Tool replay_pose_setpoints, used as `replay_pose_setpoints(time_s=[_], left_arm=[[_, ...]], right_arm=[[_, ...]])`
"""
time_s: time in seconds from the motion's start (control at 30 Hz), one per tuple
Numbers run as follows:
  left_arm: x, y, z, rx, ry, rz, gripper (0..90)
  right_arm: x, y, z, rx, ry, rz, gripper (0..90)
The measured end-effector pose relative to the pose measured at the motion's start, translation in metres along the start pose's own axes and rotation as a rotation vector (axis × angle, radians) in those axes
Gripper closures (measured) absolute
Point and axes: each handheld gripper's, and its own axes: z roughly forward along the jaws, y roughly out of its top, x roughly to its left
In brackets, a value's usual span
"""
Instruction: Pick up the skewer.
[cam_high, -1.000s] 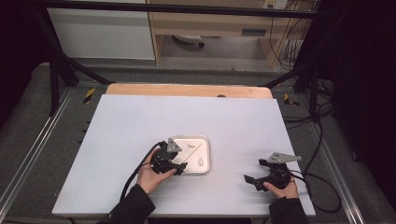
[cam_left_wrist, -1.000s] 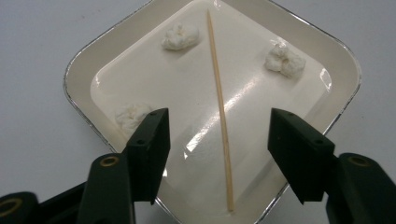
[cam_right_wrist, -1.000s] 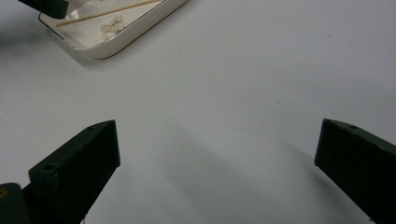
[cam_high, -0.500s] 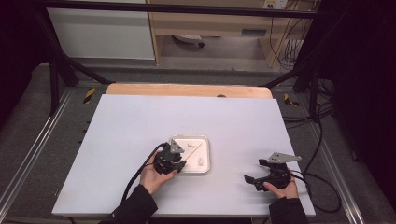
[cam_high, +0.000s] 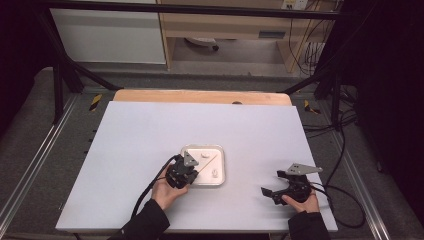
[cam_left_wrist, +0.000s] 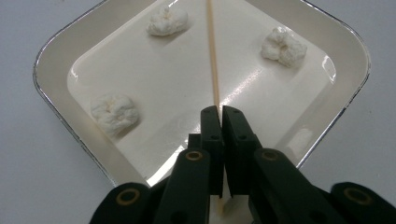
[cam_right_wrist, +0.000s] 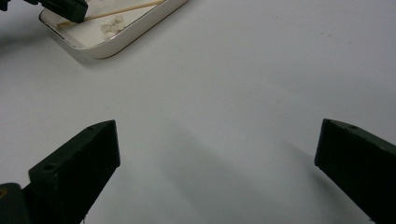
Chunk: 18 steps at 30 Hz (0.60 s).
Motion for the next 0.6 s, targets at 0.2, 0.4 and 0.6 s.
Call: replay_pose_setpoints(time_s=[0.2, 0.4, 0.6], left_arm=[[-0.0012, -0.0003, 0.0000, -0.004, 0.009, -0.007, 87.8], [-0.0002, -0.0027, -0.0001, -0.025, -0.006, -0.018, 88.2], [0.0021, -0.0024, -0.0060, -0.057, -0.012, -0.020, 88.3]], right_arm=[[0.0000, 0.0000, 0.0001, 0.001, 0.001, 0.000, 0.7], [0.0000, 0.0000, 0.0001, 0.001, 0.001, -0.001, 0.7], [0.0002, 0.0000, 0.0002, 0.002, 0.002, 0.003, 0.7]])
